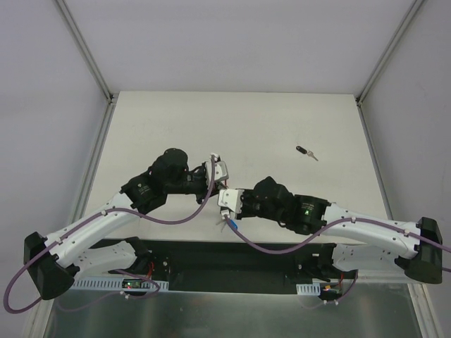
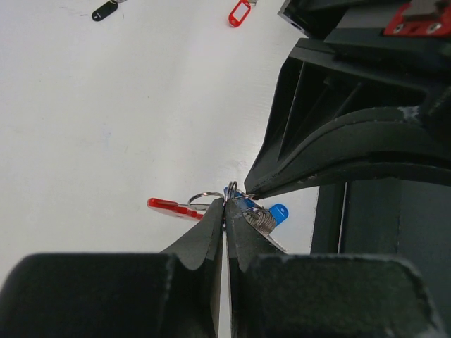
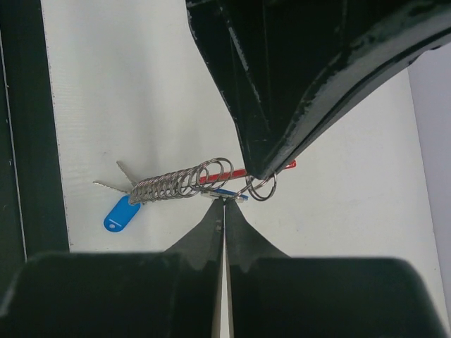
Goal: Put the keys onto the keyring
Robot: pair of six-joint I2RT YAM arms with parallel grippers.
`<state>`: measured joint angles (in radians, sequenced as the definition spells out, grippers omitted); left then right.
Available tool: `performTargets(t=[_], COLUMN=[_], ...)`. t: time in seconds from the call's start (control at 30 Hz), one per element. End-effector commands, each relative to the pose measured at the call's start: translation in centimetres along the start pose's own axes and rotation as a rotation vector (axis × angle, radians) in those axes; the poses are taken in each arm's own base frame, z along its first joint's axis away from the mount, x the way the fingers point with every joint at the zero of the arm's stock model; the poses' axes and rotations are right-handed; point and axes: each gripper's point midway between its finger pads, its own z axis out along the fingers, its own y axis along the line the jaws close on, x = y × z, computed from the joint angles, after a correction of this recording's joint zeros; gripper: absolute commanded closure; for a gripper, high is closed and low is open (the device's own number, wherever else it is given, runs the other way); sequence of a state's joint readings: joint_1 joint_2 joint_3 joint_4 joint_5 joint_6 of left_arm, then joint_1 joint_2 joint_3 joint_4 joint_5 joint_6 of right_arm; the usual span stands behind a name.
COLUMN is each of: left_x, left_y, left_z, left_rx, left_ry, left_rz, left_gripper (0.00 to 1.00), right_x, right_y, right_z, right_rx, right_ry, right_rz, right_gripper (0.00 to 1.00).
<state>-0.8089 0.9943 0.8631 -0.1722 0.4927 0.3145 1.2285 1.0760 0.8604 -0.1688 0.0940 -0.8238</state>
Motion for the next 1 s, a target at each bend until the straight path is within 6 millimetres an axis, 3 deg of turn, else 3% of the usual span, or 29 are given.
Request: performTargets(t=[0.0,0.2,0.37,0.5,0.57,0.67,0.77,0.97], left_x=[-5.7,-6.8,-8.3,-7.6,-6.7,-6.1,-5.4,-2.8], left_y=[0.7,0.8,1.3,1.4,1.5,1.4,1.5,1.6], left_z=[-1.4,-2.1,-2.7,-2.9,-2.9,-3.3,-3.7,-2.4], left_rx=[-0.011,-0.023,-0.082,-0.116,-0.135,-0.157,-0.182,-0.160], left_ry=[-0.175,-0.237,-0.370,-0.417,-0.411,-0.416,-0.396,-0.245], left_rz=[0.040,0.038,0.021,-0.017,-0.044,-0.062,-0.074,-0.103], left_gripper=[1.00,1.00,1.00,1.00,0.82,0.65,0.57,0.54], right_x=[-0.3,-1.0,-2.1,-1.8,-2.1,-1.8,-1.8,-1.7], right_y=[0.1,0.2,-0.8,-1.7,-1.9,-1.9,-1.8,-1.6], right_z=[0.2,0.7,0.0,-0.9,-1.3,-1.7,-1.9,-2.0], right_rx=[0.006,0.003,0.010,0.041,0.041,0.029,0.021,0.006], right_ry=[-0.012,-0.090,-0.209,-0.205,-0.205,-0.175,-0.160,-0.125], right_rz=[-0.008,0.065,0.176,0.182,0.164,0.141,0.119,0.095], right_gripper=[0.99,0.99,0.99,0.99,0.99,0.99,0.99,0.99])
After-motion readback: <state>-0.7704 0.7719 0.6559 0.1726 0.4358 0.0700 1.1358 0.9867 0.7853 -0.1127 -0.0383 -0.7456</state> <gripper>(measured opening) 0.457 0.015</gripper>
